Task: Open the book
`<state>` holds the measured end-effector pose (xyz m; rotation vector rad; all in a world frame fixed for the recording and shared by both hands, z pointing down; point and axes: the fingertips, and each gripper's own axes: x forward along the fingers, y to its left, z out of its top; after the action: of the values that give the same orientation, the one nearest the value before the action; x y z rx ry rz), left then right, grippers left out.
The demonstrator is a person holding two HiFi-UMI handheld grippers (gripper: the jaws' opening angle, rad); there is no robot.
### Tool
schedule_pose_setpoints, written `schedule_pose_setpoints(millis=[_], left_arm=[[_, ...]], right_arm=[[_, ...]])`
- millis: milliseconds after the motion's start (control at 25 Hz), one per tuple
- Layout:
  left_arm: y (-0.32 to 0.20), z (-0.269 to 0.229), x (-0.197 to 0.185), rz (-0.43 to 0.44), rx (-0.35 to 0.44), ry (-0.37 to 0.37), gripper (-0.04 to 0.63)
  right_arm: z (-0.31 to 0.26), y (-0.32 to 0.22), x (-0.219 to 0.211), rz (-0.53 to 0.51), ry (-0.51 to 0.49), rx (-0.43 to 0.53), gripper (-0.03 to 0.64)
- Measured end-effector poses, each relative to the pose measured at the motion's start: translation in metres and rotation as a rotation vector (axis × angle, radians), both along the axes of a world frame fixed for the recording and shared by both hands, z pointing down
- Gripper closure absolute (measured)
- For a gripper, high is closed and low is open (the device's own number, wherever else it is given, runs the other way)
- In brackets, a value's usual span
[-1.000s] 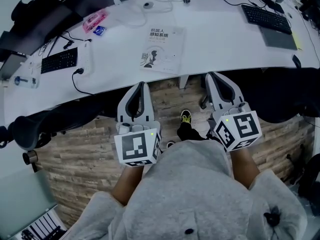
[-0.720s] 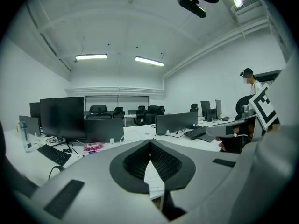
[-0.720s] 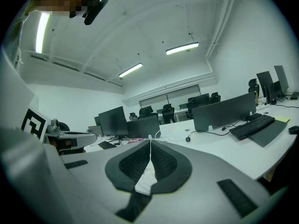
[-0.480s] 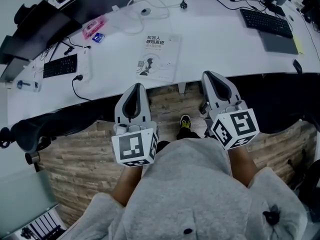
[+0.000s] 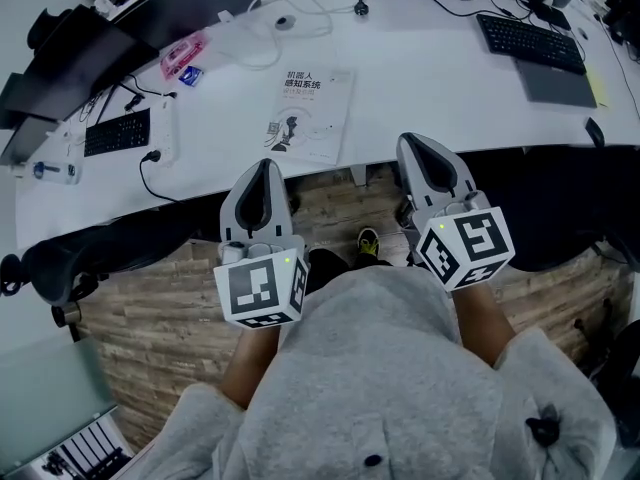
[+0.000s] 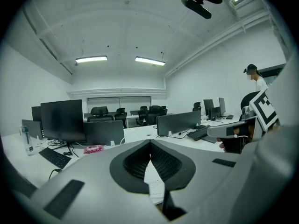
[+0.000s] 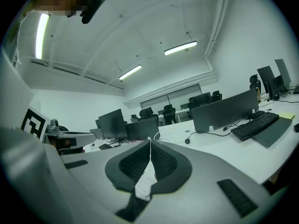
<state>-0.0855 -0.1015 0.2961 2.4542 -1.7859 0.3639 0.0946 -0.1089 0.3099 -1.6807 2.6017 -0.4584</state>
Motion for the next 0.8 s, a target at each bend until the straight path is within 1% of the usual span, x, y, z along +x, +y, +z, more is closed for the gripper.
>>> schedule_pose_setpoints(millis=[480, 800], left_arm=[[-0.012, -0.002, 0.013, 0.009, 0.008, -0.001, 0.586], [-0.018, 0.006, 0.018, 0.027, -0.021, -0.017, 0.586]], right_arm=[[0.0, -0.01, 0.01, -0.006, -0.005, 0.003, 0.591], [0.003, -0.016, 0.011, -0.011, -0.015, -0.002, 0.591]])
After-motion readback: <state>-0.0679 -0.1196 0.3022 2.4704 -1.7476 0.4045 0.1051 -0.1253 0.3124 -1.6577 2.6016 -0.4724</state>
